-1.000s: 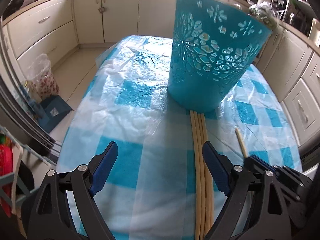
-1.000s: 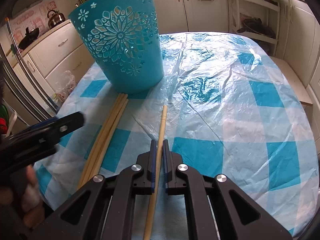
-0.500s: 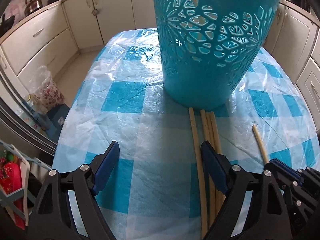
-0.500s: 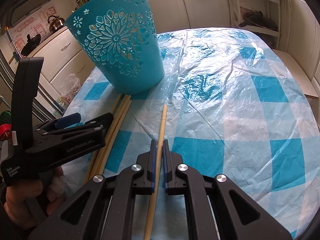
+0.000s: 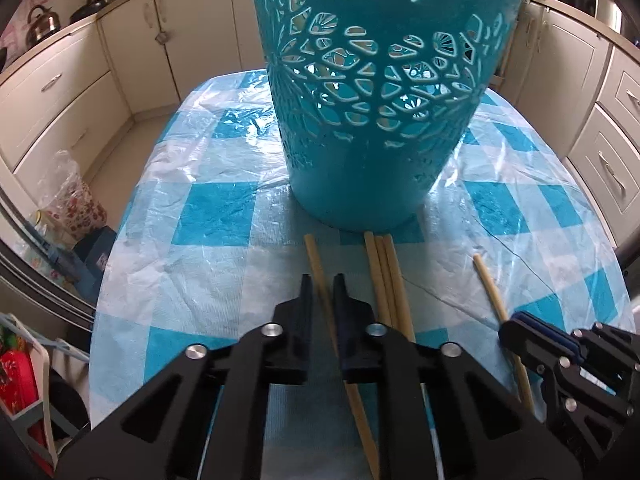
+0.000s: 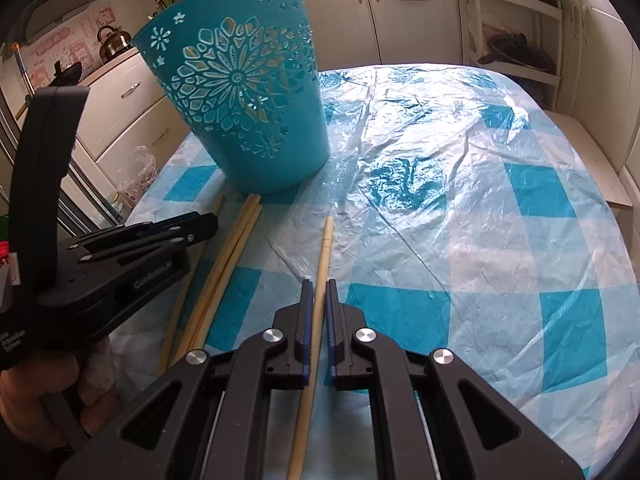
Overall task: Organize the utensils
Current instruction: 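Close the left tool on a chopstick beside the bundle while the right tool holds its chopstick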
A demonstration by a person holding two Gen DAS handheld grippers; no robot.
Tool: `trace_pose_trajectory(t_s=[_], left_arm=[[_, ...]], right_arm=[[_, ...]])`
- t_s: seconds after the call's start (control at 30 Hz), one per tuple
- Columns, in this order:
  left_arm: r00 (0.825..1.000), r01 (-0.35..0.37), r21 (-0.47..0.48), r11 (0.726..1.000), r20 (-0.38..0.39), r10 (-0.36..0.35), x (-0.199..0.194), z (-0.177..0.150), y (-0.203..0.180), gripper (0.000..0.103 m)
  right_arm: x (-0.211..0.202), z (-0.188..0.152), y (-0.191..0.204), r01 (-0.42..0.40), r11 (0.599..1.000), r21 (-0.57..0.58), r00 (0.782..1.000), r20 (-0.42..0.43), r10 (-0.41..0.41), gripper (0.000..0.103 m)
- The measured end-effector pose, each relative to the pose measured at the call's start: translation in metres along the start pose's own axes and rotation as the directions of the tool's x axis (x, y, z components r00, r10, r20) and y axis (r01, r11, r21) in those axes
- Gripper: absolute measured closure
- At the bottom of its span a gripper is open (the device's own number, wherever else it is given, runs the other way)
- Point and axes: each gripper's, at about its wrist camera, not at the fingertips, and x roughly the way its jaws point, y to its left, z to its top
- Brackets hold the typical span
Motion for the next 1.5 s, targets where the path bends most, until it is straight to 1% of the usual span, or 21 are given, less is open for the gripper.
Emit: trace_pose_trajectory(t_s=[0.07,0.17,0.5,0.87,1.07,1.2,1.27,1.37,1.47,1.5], left_arm=[[1.000,0.008,0.004,1.000,-0.008,-0.008,-0.003,-0.004,0.000,0.096],[1.000,0.001,0.016,1.000,-0.012,-0.001,-0.005,-0.008,-0.001,0.095],[1.000,-0.003,0.001,1.000,-0.010,0.003,0.000,-0.003,0.000,0.095],[1.000,-0.018,0.000,1.000,0.019,0.018,0.001,-0.004,-0.003,0.093],[0.999,-0.019,0.001,1.000,0.034,0.019,0.001,-0.006,-0.003,0.093],[0.999,-0.009,0.002,1.000,0.042,0.009,0.001,-0.007,-0.002,0.094],[0.999,0.006,-0.004,1.000,0.042,-0.006,0.000,-0.008,0.000,0.096],[0.999,-0.006,0.010,1.000,0.047,0.005,-0.001,-0.010,-0.002,0.096],[0.999,-0.025,0.003,1.000,0.039,0.025,0.001,-0.008,-0.004,0.094],[0.999,-0.034,-0.003,0.999,0.037,0.034,0.001,-0.007,-0.005,0.090]], right_arm=[[-0.001,-0.001,0.000,-0.003,1.000,0.004,1.000,0.001,0.003,0.096],[-0.002,-0.002,0.001,-0.001,1.000,0.006,1.000,0.003,0.001,0.096],[-0.002,-0.002,0.001,0.002,1.000,0.008,1.000,0.013,-0.002,0.096],[0.000,-0.002,0.008,0.039,0.999,-0.033,0.999,0.025,-0.038,0.096],[0.000,-0.002,0.009,0.045,0.998,-0.040,0.999,0.028,-0.044,0.096],[0.000,-0.002,0.009,0.046,0.998,-0.042,0.999,0.029,-0.045,0.096],[0.000,-0.002,0.008,0.044,0.998,-0.040,0.999,0.029,-0.043,0.096],[0.000,-0.002,0.009,0.048,0.998,-0.046,0.998,0.030,-0.047,0.096],[0.000,-0.003,0.012,0.064,0.995,-0.071,0.997,0.034,-0.062,0.096],[0.000,-0.004,0.013,0.069,0.994,-0.079,0.997,0.038,-0.066,0.096]])
